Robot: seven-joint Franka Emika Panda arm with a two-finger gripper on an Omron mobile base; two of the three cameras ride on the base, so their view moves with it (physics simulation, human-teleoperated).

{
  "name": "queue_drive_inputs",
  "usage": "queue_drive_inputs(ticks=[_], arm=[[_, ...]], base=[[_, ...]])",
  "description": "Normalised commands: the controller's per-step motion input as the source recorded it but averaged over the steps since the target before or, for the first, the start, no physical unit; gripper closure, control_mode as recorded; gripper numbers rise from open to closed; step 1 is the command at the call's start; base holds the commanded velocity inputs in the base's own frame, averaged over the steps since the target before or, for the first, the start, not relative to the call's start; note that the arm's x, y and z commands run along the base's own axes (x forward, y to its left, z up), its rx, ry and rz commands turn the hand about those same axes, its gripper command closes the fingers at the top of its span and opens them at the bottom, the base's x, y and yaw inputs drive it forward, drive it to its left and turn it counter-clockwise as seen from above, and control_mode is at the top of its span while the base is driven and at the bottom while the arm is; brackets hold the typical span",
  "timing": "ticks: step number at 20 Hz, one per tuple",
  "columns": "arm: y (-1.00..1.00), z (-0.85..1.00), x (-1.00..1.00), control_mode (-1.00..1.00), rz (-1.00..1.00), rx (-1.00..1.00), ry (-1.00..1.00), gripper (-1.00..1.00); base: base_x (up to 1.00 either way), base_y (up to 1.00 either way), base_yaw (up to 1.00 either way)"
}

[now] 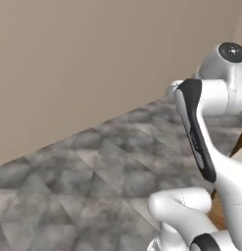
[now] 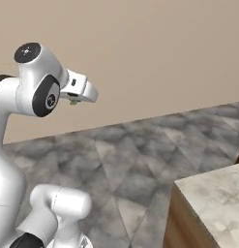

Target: There is a bowl on the dining counter. Grab a lemon wedge from the fridge and place it in the bowl. Then get the liquor bottle and glass cup from the cabinet and place them next to the bowl.

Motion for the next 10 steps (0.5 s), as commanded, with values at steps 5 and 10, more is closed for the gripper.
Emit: queue_drive_inputs(ticks=[5,10], arm=[[0.0,0.0,0.0,1.0,0.0,0.0,0.0,1.0],[0.0,0.0,0.0,1.0,0.0,0.0,0.0,1.0]], base=[[0.53,0.56,-0.7],[0.4,0.55,-0.73]])
